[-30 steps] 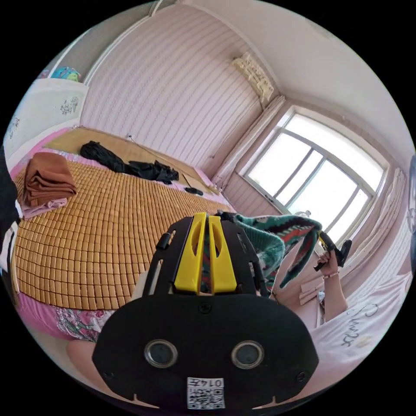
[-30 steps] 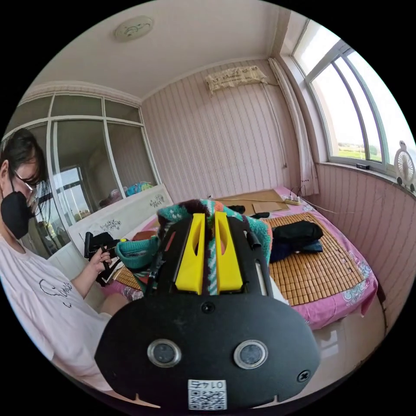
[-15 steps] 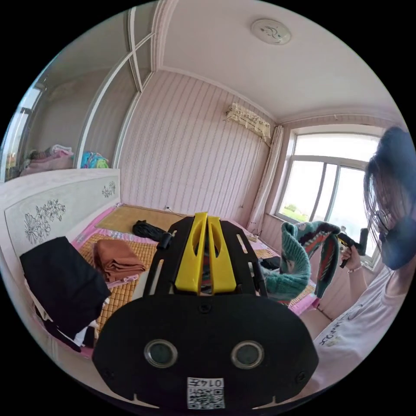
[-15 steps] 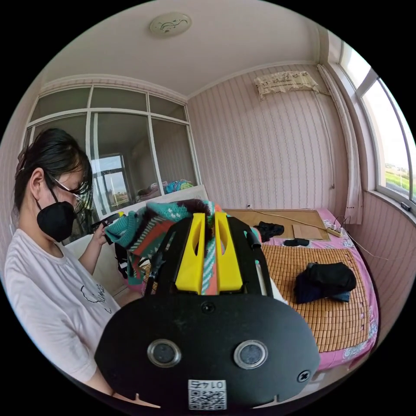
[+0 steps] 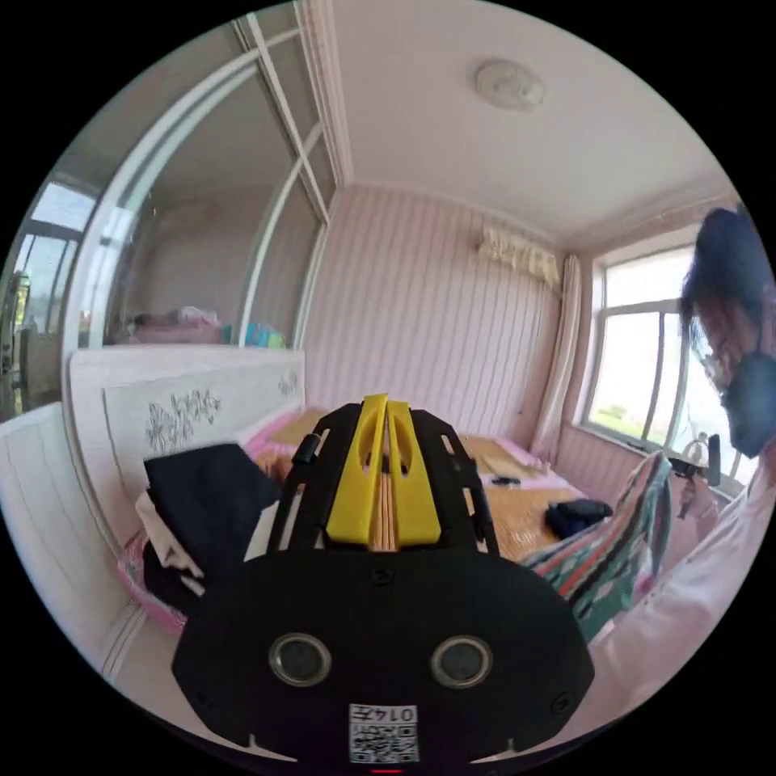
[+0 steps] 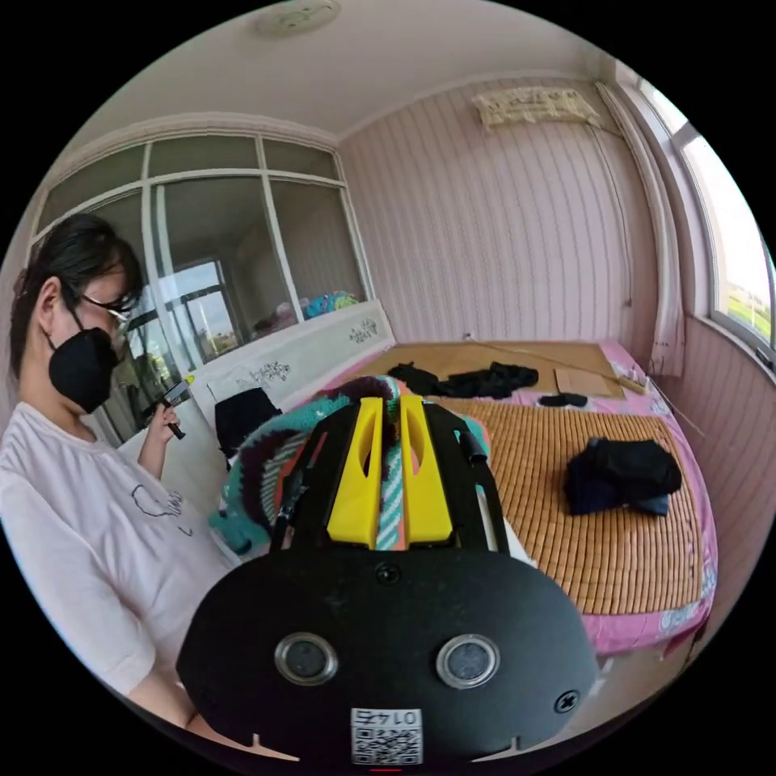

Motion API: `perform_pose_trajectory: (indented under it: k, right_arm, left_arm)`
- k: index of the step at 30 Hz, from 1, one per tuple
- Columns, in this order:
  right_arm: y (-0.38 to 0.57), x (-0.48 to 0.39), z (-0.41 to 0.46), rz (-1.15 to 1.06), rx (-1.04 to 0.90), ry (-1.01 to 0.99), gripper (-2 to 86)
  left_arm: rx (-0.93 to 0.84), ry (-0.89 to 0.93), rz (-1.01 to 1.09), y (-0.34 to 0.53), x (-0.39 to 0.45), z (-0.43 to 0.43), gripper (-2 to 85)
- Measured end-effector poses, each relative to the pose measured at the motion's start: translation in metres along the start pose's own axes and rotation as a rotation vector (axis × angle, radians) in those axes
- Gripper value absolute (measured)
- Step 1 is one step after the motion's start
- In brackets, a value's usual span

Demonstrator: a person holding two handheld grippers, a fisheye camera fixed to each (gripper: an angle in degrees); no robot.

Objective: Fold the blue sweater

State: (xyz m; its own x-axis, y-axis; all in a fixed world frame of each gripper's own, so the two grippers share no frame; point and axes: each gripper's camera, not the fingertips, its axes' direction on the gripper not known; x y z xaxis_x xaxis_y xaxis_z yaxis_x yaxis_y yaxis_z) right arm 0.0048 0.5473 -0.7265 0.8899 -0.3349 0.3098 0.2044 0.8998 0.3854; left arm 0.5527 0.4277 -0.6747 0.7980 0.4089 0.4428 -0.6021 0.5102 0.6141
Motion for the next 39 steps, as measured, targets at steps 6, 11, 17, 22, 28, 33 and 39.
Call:
perform_pose_trajectory:
  k: [6,11,17,22,28,33,39]
  right_arm:
    - [0.054,0.042,0.072,0.11,-0.305,0.305,3.0]
    - [0.079,0.067,0.082,0.212,-0.301,0.338,3.2]
    - [0.097,0.086,0.072,0.28,-0.286,0.356,3.4]
    - [0.104,0.1,0.073,0.324,-0.259,0.334,3.6]
    - [0.1,0.101,0.079,0.299,-0.274,0.352,3.8]
    - [0.105,0.106,0.078,0.328,-0.268,0.358,3.9]
    - [0.105,0.109,0.085,0.327,-0.295,0.371,3.8]
  left_arm:
    - [-0.671,0.058,-0.065,0.189,0.022,0.157,6.0]
    - [-1.076,0.289,0.087,0.309,0.113,0.257,10.8]
    - [-1.199,0.096,0.602,0.358,0.176,0.303,13.1]
    - [-1.152,0.056,0.526,0.367,0.141,0.337,15.5]
    - [-1.304,0.115,0.614,0.426,0.155,0.415,17.1]
    - [-1.415,0.04,0.693,0.465,0.171,0.44,16.5]
    - [-1.434,0.022,0.685,0.473,0.171,0.445,14.8]
